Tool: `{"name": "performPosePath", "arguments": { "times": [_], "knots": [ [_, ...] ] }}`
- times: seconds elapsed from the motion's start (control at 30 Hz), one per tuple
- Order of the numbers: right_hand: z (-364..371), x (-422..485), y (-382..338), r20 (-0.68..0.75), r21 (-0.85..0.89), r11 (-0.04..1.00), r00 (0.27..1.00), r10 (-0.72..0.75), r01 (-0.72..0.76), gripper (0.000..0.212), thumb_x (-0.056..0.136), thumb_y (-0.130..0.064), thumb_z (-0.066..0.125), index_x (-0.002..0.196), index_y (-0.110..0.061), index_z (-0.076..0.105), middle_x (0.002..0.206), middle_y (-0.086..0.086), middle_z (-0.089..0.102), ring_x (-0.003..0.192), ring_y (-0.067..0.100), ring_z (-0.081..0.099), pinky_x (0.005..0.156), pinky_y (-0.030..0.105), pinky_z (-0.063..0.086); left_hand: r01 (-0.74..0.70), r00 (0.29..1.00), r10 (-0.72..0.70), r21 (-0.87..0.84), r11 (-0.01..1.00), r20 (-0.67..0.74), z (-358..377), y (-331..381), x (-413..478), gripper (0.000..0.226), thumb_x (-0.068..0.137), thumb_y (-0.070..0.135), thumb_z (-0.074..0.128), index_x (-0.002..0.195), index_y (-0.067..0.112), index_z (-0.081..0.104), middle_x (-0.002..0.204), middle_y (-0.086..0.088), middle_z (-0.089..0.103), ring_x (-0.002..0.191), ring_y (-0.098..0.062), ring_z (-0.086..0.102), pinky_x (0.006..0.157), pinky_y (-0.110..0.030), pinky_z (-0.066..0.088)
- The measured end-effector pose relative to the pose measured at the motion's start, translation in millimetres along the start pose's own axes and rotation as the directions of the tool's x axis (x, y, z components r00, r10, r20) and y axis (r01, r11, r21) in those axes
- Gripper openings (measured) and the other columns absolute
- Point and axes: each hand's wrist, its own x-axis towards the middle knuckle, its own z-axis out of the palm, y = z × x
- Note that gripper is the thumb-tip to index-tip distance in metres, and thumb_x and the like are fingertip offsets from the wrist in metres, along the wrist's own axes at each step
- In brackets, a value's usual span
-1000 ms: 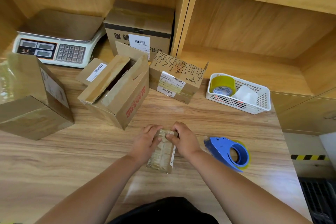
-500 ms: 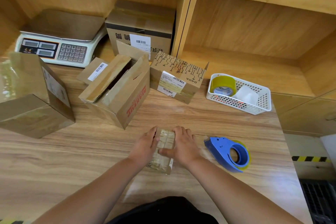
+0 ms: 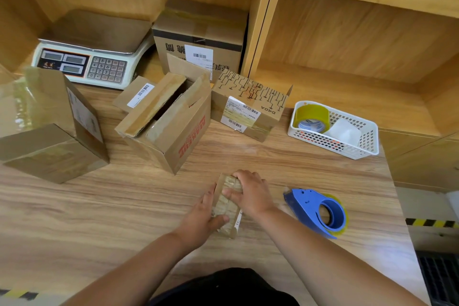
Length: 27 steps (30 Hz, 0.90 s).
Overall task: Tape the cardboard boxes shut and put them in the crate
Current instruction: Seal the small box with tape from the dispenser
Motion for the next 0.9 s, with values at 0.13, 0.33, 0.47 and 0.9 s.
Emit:
{"name": "performPosePath", "arguments": {
  "times": [0.13, 0.33, 0.47, 0.9],
  "knots": [
    [5.3, 3.2, 3.4, -0.022, 0.16, 0.985, 0.997, 0.075, -0.07, 0.051, 0.08, -0.061, 0.061, 0.115, -0.024, 0.062, 0.103, -0.008, 0.067, 0.101, 0.019, 0.059, 0.092, 0.034, 0.043, 0.006, 1.0, -0.006, 0.001, 1.0, 0.003, -0.2, 0.7, -0.4, 0.091, 0.091, 0.039, 0.059, 0.152, 0.019, -0.005, 0.158, -0.001, 0.013, 0.145, -0.015, 0.012, 0.117, -0.036, 0.019],
    [4.1, 11.5, 3.1, -0.031, 0.201, 0.973, 0.992, 0.125, -0.116, 0.03, 0.085, -0.053, 0.06, 0.074, -0.026, 0.054, 0.058, -0.011, 0.049, 0.076, 0.021, 0.055, 0.07, 0.028, 0.034, 0.01, 1.0, -0.01, 0.0, 1.0, 0.012, -2.4, 3.8, -0.9, 0.088, 0.091, 0.034, 0.059, 0.152, 0.016, -0.002, 0.158, -0.002, 0.015, 0.145, -0.014, 0.014, 0.117, -0.034, 0.019],
    [-0.3, 13.0, 1.5, -0.009, 0.201, 0.976, 0.996, 0.088, -0.084, 0.029, 0.091, -0.043, 0.057, 0.075, -0.02, 0.054, 0.056, -0.008, 0.044, 0.059, 0.012, 0.044, 0.054, 0.027, 0.03, 0.007, 1.0, -0.007, -0.029, 1.0, 0.006, -2.3, 7.8, -2.5, 0.083, 0.094, 0.031, 0.056, 0.152, 0.014, 0.0, 0.158, -0.002, 0.014, 0.145, -0.014, 0.013, 0.117, -0.032, 0.02],
    [-9.2, -3.3, 18.3, 0.255, 0.396, 0.896, 0.962, 0.102, -0.2, 0.059, 0.084, -0.03, 0.071, 0.137, -0.02, 0.048, 0.121, -0.002, 0.062, 0.109, 0.016, 0.059, 0.089, 0.021, 0.047, 0.082, 0.996, -0.084, -0.108, 0.991, -0.017, 3.0, 2.7, -4.4, 0.081, 0.087, 0.047, 0.05, 0.152, 0.027, 0.006, 0.143, -0.005, 0.044, 0.125, -0.024, 0.048, 0.104, -0.042, 0.041]
  ]
}}
